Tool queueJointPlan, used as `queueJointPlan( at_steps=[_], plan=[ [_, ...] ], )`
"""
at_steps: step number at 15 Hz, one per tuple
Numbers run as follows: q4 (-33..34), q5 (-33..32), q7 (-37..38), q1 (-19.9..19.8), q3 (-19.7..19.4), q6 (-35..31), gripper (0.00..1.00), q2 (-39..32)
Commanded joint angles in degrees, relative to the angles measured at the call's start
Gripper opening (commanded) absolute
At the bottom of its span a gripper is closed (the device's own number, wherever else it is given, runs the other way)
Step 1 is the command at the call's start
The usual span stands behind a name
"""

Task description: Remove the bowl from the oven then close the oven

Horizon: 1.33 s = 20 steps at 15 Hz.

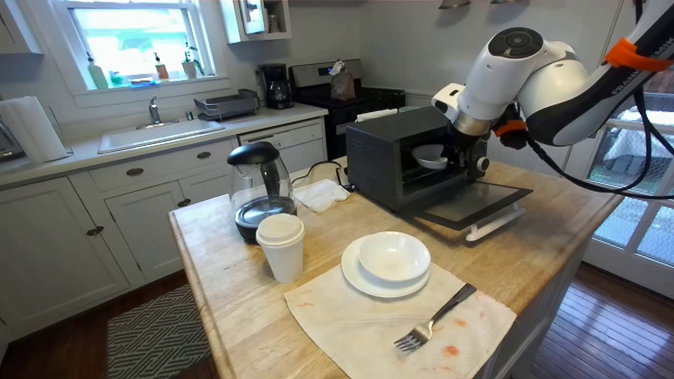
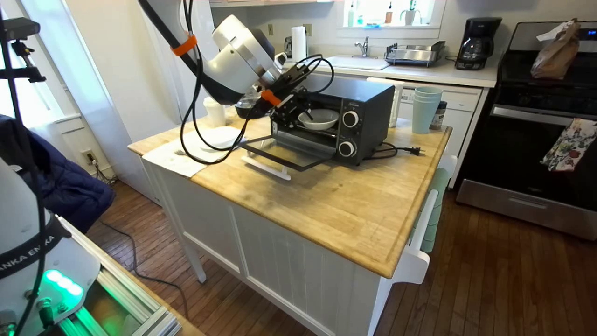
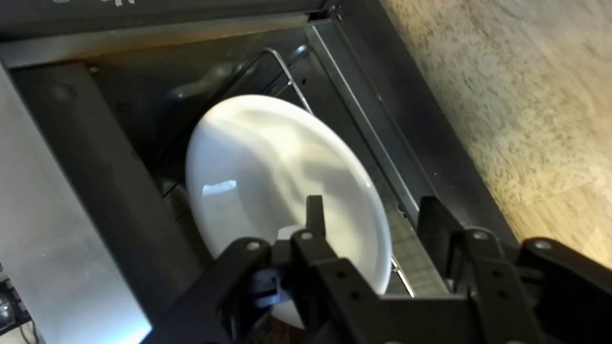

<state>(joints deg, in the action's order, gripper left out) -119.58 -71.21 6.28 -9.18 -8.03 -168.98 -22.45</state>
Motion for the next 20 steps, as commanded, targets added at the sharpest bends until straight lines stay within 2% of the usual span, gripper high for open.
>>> queueJointPlan(
  at_steps=[1,2,3,4,9,11,13,16,20],
  plan=[
    [1.0,-0.8,0.8,0.1,-0.2,-0.8,0.45,-0.7],
    [1.1,-0.8,0.8,0.1,-0.3,-0.8,0.42,-0.7],
    [1.1,-0.8,0.8,0.1,-0.2,-0.9,0.35,-0.7],
    [1.1,-0.8,0.8,0.1,-0.3,-0.9,0.39,-0.7],
    [1.3,-0.6,1.2,0.1,-0.3,-1.0,0.37,-0.8],
    [1.3,-0.6,1.4,0.1,-0.3,-1.1,0.23,-0.8],
    [1.5,-0.6,1.5,0.1,-0.3,-1.1,0.16,-0.9],
    [1.6,-0.5,1.7,0.1,-0.2,-1.1,0.22,-1.0],
    [1.8,-0.2,1.5,0.0,-0.2,-1.0,0.15,-1.1]
  ],
)
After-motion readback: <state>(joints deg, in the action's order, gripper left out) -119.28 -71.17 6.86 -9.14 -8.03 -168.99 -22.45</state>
